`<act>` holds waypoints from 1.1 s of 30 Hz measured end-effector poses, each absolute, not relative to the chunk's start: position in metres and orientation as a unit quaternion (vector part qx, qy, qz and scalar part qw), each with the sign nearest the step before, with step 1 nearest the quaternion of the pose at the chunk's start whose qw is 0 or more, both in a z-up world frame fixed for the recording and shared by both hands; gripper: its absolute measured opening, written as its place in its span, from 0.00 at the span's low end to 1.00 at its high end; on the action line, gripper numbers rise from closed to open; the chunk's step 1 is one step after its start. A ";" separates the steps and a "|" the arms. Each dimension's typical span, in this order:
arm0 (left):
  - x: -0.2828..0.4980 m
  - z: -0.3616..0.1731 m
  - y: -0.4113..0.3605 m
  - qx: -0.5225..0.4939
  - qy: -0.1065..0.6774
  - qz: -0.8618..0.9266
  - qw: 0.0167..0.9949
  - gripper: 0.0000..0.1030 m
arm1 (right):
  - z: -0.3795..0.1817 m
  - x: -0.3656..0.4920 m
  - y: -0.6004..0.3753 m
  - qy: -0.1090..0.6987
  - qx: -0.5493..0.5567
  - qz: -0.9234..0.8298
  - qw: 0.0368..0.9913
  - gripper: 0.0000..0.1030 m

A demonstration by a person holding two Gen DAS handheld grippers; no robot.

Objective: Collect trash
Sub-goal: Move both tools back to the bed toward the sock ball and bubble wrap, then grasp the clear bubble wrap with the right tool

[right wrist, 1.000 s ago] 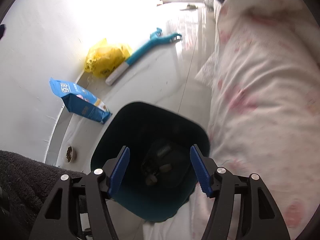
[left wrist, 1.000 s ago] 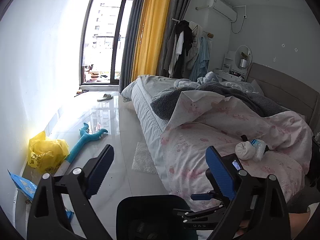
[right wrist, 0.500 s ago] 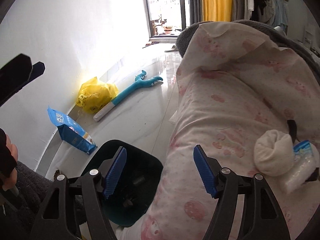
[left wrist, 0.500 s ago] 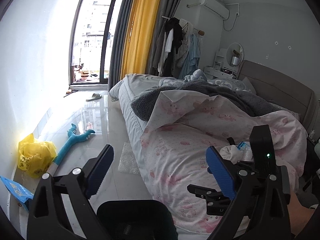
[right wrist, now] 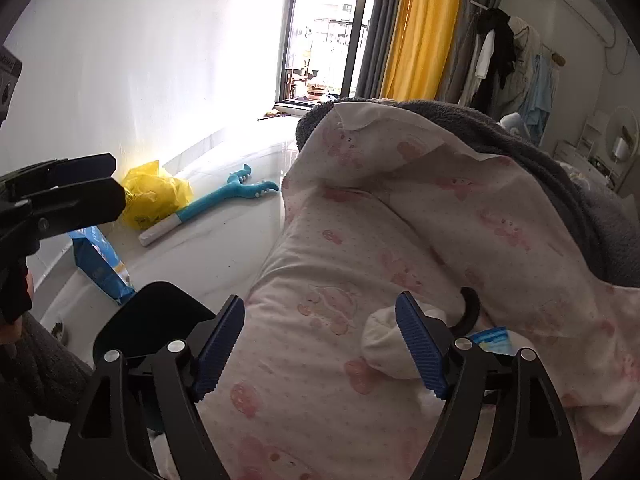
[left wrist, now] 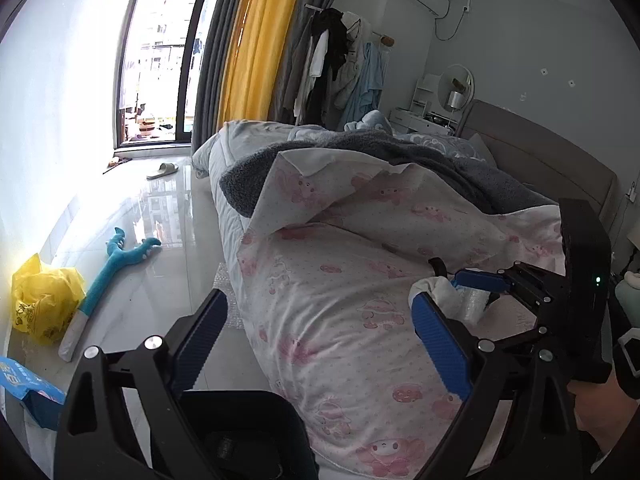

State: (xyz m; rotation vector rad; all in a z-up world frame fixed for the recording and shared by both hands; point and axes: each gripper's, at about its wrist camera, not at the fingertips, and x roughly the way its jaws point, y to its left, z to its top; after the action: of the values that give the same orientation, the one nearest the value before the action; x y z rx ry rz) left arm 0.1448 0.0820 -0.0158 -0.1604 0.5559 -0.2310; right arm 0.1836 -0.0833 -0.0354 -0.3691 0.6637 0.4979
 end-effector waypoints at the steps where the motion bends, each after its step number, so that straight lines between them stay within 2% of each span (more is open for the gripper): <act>1: 0.147 -0.017 0.080 -0.082 0.277 -0.116 0.950 0.92 | -0.036 0.184 -0.086 0.319 -0.188 0.238 0.898 0.78; 20: 0.188 -0.033 0.038 -0.142 0.327 -0.167 0.919 0.92 | -0.053 0.194 -0.149 0.317 -0.229 0.209 0.896 0.79; 33: 0.210 -0.052 0.005 -0.173 0.354 -0.192 0.899 0.92 | -0.071 0.202 -0.156 0.327 -0.276 0.192 0.883 0.79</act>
State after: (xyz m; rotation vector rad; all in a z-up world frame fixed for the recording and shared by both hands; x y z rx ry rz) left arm 0.2103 0.0052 -0.0519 -0.3590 0.7339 -0.3981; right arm 0.2023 -0.1564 -0.0715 -0.5744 0.6801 0.3992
